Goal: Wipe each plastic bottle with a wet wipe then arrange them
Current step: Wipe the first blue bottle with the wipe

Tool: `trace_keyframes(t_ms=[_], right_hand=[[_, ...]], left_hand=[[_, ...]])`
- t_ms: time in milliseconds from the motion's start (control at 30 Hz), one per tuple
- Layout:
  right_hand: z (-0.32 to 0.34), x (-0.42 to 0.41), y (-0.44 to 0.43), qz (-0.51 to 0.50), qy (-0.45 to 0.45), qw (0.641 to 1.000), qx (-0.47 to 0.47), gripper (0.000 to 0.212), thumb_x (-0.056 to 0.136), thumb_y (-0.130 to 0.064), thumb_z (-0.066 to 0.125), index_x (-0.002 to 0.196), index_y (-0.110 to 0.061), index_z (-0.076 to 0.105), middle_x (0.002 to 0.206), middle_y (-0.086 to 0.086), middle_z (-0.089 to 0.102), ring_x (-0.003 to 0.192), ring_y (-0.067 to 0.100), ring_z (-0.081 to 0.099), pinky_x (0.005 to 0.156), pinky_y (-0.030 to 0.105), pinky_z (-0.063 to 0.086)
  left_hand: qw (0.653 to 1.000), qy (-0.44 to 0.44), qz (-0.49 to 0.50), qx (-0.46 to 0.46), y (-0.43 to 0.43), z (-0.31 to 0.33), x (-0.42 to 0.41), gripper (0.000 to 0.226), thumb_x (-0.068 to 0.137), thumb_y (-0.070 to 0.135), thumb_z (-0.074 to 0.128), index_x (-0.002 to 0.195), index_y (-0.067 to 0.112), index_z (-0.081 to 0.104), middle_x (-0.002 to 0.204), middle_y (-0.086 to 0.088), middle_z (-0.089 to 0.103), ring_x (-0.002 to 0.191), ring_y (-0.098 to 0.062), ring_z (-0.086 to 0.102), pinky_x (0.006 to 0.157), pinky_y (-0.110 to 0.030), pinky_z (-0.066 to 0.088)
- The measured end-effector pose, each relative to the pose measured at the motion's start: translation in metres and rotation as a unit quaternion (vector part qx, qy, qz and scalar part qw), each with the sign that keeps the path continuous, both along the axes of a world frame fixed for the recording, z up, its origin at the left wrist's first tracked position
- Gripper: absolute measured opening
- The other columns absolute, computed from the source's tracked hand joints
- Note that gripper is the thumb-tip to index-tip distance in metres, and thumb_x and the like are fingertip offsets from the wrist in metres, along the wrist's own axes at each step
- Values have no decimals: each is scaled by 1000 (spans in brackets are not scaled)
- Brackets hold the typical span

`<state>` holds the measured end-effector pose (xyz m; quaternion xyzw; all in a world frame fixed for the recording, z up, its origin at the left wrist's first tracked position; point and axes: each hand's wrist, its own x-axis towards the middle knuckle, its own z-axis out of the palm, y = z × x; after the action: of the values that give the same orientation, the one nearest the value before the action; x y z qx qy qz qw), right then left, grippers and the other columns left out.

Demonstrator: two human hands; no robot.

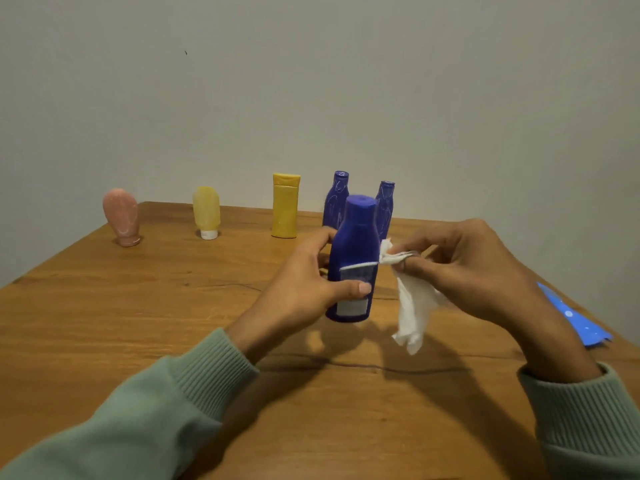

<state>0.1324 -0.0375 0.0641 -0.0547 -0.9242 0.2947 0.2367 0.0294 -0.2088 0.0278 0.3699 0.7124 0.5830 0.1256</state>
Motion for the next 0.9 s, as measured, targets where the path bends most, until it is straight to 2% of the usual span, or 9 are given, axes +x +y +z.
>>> trace_keyframes(t_ms=[100, 167, 267, 433, 600, 733, 833, 900], right_hand=[[-8, -3, 24, -53, 12, 998, -25, 13, 84, -19, 68, 96, -20, 73, 91, -4, 67, 79, 13, 62, 61, 23, 49], [-13, -5, 40, -86, 22, 995, -35, 14, 85, -19, 67, 97, -18, 73, 93, -1, 69, 79, 16, 63, 64, 29, 53], [-18, -5, 59, -139, 40, 988, -49, 16, 86, -18, 65, 100, -15, 72, 92, 1, 70, 79, 12, 63, 65, 26, 51], [-31, -10, 80, -216, 57, 972, -77, 14, 87, -16, 64, 97, -15, 73, 87, 2, 71, 78, 14, 65, 69, 31, 54], [-47, -15, 95, -240, 70, 957, -145, 11, 86, -13, 65, 93, -13, 72, 87, 2, 70, 75, 10, 63, 62, 24, 49], [-58, -21, 101, -237, 27, 954, -181, 14, 89, -18, 62, 100, -15, 69, 96, 4, 69, 81, 15, 64, 66, 30, 53], [-62, -25, 100, -247, 14, 955, -166, 13, 92, -21, 58, 102, -18, 66, 96, 2, 65, 82, 16, 62, 66, 31, 54], [-64, -26, 99, -261, 12, 953, -151, 11, 93, -22, 56, 100, -21, 63, 94, -1, 64, 82, 14, 61, 68, 31, 54]], left_hand=[[1000, 5, -15, 3, 32, 7, -5, 49, 78, 13, 78, 116, 31, 52, 111, 8, 65, 100, -8, 65, 80, -26, 54], [1000, -4, -27, 7, 55, 6, -7, 51, 78, 10, 77, 121, 24, 52, 112, 5, 66, 100, -10, 65, 81, -28, 54], [999, -8, -47, 11, 89, 0, -7, 48, 79, 6, 76, 117, 24, 52, 108, 4, 67, 97, -9, 65, 75, -22, 52], [998, -16, -59, 11, 126, -13, -10, 49, 77, 3, 77, 117, 20, 53, 100, 8, 65, 89, -5, 65, 71, -19, 53], [997, -47, -62, 12, 147, -26, -15, 51, 76, 1, 78, 116, 21, 53, 103, 4, 67, 94, -12, 67, 81, -31, 56], [997, -60, -55, 6, 156, -34, -19, 54, 76, 2, 78, 120, 19, 51, 113, -2, 66, 103, -20, 66, 89, -38, 55], [994, -91, -58, 13, 161, -40, -20, 50, 78, 0, 75, 115, 23, 50, 110, 2, 65, 101, -16, 64, 88, -36, 55], [991, -119, -58, 25, 163, -43, -19, 49, 79, -2, 73, 113, 25, 51, 106, 5, 65, 97, -13, 64, 81, -32, 56]])
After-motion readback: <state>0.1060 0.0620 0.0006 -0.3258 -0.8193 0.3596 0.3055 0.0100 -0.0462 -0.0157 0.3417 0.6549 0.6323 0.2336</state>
